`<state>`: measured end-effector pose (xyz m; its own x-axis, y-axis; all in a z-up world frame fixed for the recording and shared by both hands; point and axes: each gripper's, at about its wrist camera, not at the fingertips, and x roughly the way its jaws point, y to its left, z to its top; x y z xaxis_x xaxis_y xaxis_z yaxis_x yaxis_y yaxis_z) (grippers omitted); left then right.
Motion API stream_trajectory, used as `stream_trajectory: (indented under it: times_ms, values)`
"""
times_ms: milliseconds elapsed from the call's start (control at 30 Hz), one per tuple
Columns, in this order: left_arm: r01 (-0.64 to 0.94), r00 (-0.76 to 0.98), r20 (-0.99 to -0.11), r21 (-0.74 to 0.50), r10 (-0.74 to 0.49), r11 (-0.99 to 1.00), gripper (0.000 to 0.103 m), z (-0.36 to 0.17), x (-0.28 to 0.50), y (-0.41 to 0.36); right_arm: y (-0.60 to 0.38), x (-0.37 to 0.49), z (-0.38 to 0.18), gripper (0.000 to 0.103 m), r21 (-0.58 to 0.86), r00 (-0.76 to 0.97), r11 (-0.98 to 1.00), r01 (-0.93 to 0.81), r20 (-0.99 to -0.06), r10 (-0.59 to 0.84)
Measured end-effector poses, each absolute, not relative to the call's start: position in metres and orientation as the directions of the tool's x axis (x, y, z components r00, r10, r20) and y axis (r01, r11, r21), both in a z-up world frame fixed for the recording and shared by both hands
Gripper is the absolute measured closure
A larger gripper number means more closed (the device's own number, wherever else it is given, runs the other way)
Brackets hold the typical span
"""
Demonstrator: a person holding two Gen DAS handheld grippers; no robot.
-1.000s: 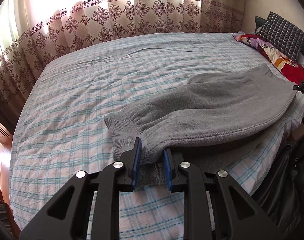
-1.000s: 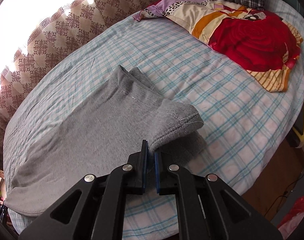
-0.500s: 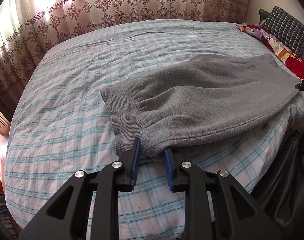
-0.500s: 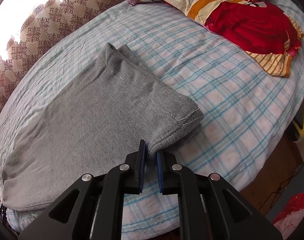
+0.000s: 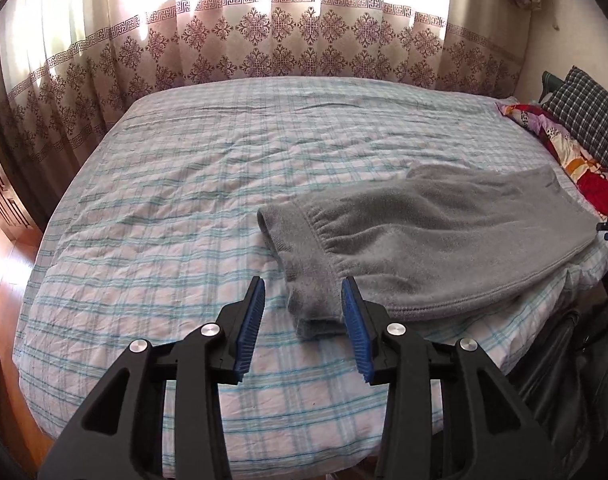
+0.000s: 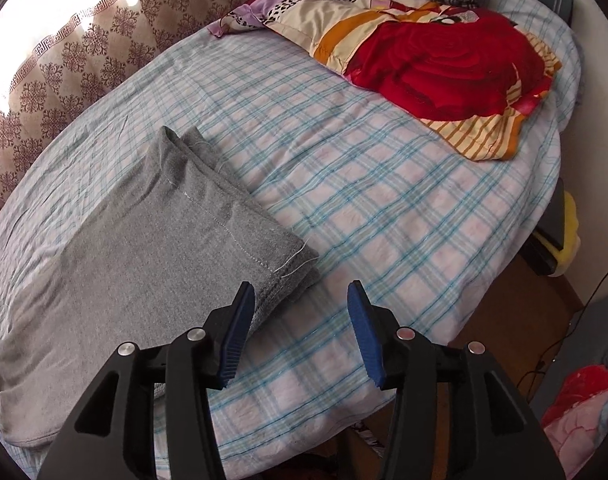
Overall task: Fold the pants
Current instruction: 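Lower the folded edges onto the pants and open both grippers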
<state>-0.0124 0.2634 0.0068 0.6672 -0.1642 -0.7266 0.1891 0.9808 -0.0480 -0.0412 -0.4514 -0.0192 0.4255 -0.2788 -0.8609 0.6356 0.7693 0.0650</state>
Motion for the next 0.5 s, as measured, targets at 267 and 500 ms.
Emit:
stream_trajectory:
  times_ms: [267, 500]
  values:
    - [0.307, 0.655, -0.703, -0.087, -0.277, 0.948, 0.062, 0.018, 0.027, 0.186, -0.420, -0.020, -0.005, 0.054, 0.063, 0.505, 0.851, 0.521, -0.826, -0.248]
    - [0.399, 0.533, -0.775, -0.124, -0.340, 0.908, 0.062, -0.023, 0.034, 0.136, -0.379, -0.002, -0.026, 0.054, -0.004, 0.486, 0.937, 0.349, -0.854, -0.185]
